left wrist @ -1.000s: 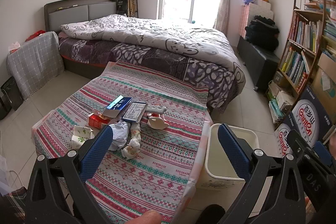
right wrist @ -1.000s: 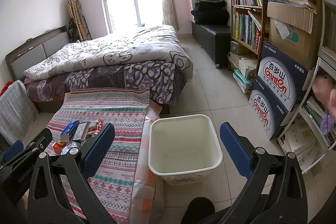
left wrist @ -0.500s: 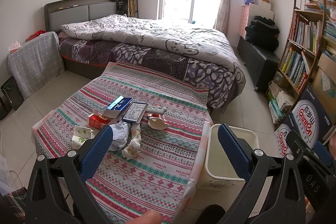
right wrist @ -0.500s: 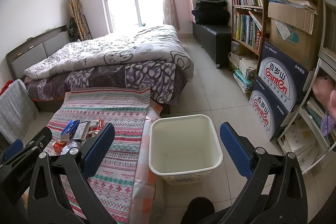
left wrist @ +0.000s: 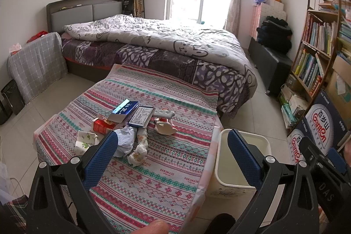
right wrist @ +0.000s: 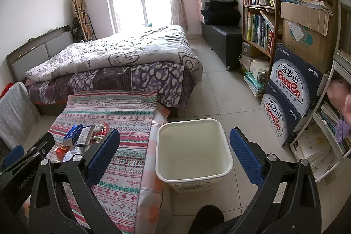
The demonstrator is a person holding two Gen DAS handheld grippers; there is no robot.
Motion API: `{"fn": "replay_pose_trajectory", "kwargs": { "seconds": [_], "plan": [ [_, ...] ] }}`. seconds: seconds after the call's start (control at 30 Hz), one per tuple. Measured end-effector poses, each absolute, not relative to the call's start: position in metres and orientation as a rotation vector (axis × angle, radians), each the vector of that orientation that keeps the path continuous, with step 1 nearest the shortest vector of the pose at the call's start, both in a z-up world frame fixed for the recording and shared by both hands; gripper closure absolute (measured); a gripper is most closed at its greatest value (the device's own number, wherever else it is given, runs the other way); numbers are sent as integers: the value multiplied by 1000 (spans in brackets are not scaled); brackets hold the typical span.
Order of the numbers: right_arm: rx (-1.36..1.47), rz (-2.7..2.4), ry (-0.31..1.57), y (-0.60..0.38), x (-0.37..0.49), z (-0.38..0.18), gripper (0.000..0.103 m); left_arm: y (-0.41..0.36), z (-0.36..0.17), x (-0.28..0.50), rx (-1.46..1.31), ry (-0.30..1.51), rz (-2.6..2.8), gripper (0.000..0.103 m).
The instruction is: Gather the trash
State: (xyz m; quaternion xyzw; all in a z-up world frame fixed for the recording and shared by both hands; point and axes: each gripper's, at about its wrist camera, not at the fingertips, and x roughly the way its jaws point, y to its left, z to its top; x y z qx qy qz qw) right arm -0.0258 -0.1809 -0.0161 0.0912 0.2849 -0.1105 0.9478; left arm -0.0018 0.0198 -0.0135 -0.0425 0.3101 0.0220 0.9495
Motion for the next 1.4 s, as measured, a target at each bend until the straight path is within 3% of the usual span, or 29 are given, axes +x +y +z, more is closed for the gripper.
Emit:
{"fn": "replay_pose_trajectory", "kwargs": {
  "seconds": [0.4, 0.7, 1.1, 1.4],
  "plan": [
    [184, -225, 585, -183, -26, -14, 7, 26, -19, -1, -96, 642, 57, 6],
    [232, -129, 714, -157, 11, -40, 7, 64, -44, 24, -139, 743, 150, 6],
    [248, 8, 987, -107, 104, -91, 7, 169, -103, 106, -160, 977, 248, 6],
    [316, 80, 1196, -78, 173, -151, 7, 274, -160, 157, -406, 1167, 364, 6]
  ]
}}
